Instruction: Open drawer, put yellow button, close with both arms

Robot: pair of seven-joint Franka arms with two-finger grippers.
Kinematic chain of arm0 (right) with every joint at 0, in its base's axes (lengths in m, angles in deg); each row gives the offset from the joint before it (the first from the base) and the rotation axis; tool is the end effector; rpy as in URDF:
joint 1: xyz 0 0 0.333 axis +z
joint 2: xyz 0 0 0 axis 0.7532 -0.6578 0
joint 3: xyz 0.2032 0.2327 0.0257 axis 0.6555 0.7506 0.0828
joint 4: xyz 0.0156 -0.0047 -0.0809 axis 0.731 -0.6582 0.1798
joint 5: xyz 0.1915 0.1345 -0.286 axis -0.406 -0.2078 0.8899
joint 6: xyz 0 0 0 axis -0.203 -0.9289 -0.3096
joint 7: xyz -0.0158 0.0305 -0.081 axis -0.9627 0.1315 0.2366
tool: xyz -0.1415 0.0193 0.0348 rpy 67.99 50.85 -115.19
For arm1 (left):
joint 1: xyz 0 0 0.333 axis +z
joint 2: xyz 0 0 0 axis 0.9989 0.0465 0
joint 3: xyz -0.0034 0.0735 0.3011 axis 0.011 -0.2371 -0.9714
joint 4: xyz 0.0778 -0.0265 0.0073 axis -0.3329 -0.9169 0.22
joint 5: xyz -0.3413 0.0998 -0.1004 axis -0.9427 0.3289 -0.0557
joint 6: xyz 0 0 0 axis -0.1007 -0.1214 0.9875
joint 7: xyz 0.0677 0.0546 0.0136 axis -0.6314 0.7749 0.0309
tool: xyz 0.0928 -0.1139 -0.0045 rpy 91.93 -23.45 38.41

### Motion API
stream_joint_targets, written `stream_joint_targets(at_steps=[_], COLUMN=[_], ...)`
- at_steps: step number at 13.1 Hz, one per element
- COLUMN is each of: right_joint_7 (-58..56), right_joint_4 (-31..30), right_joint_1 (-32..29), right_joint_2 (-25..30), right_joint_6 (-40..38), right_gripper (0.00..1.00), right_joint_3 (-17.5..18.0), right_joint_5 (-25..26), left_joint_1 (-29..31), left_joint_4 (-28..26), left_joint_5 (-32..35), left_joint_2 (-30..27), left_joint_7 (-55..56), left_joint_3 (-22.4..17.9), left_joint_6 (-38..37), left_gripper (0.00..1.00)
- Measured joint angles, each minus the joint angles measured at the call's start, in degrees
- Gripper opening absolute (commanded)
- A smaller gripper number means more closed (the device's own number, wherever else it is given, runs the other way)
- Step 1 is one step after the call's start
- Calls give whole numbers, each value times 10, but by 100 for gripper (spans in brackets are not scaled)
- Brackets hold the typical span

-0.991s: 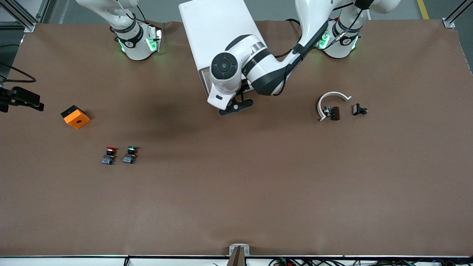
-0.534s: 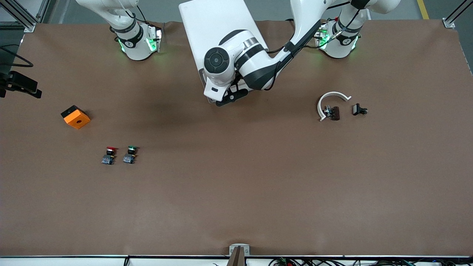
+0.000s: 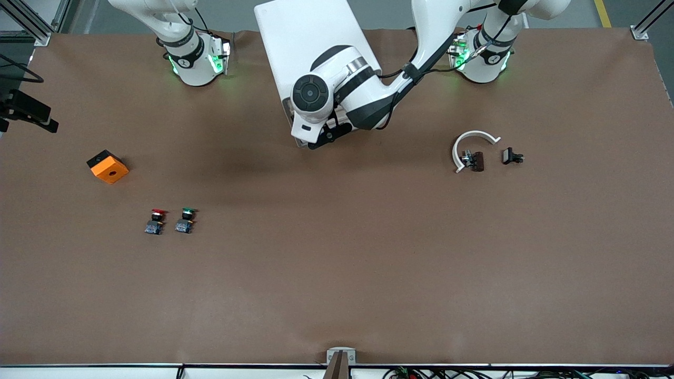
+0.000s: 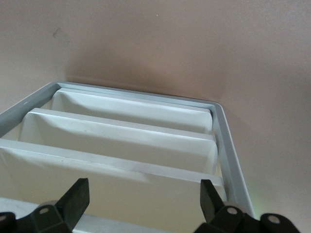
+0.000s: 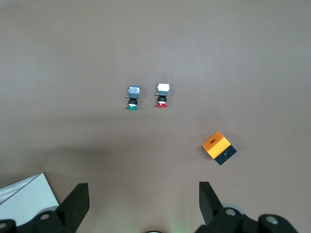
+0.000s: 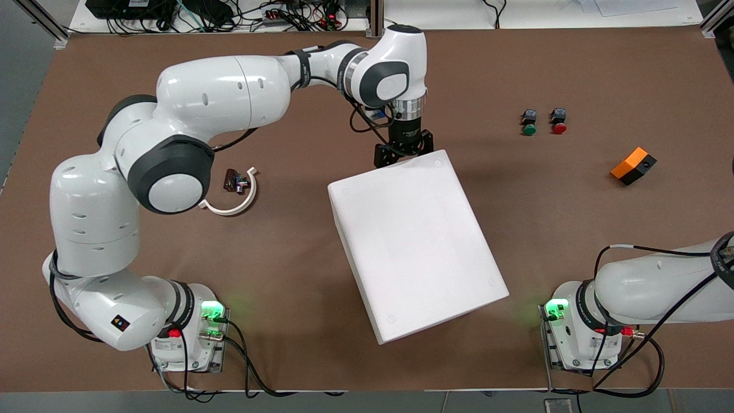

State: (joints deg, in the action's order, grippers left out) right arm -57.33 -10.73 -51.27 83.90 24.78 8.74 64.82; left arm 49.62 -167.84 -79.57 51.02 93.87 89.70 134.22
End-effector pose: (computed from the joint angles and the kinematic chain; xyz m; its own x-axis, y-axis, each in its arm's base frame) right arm 0.5162 -0.0332 0.6247 0.9987 -0.0374 -0.0334 -0.0381 -0.9991 -0.0200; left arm 0.3516 -0.5613 0.3057 0.7993 0.4285 -0.4214 0.4030 -0.9023 -0.1530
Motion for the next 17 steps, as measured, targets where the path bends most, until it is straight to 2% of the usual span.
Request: stream_joint_targets(at_steps=[2,5,9,12,17], right_joint_7=[0,0,0,0,0], right_joint_4=[-9,-24,-84,-93,-94], right_joint_1=[-2,-4,-4,-4,-5], right_joint_2=[9,17,54,61,61], right_joint_6=[4,17,64,77,78], right_gripper=[100,100,100,100,100], right_joint_3=[-2,-4,-4,-3,-5], right_joint_5=[-1,-2,-2,-2,-2], left_joint_1=[1,8,17,43,124], left_joint_4=[0,-1,0,4,36], left_joint_5=[-3,-48,-62,-24,13], left_joint_2=[0,2,5,5,0], left_joint_7=[5,6,7,7,-24], left_joint_3=[0,-2,-2,-8,-57], left_joint_6=[0,0,1,3,4], left_gripper=[100,100,100,100,100])
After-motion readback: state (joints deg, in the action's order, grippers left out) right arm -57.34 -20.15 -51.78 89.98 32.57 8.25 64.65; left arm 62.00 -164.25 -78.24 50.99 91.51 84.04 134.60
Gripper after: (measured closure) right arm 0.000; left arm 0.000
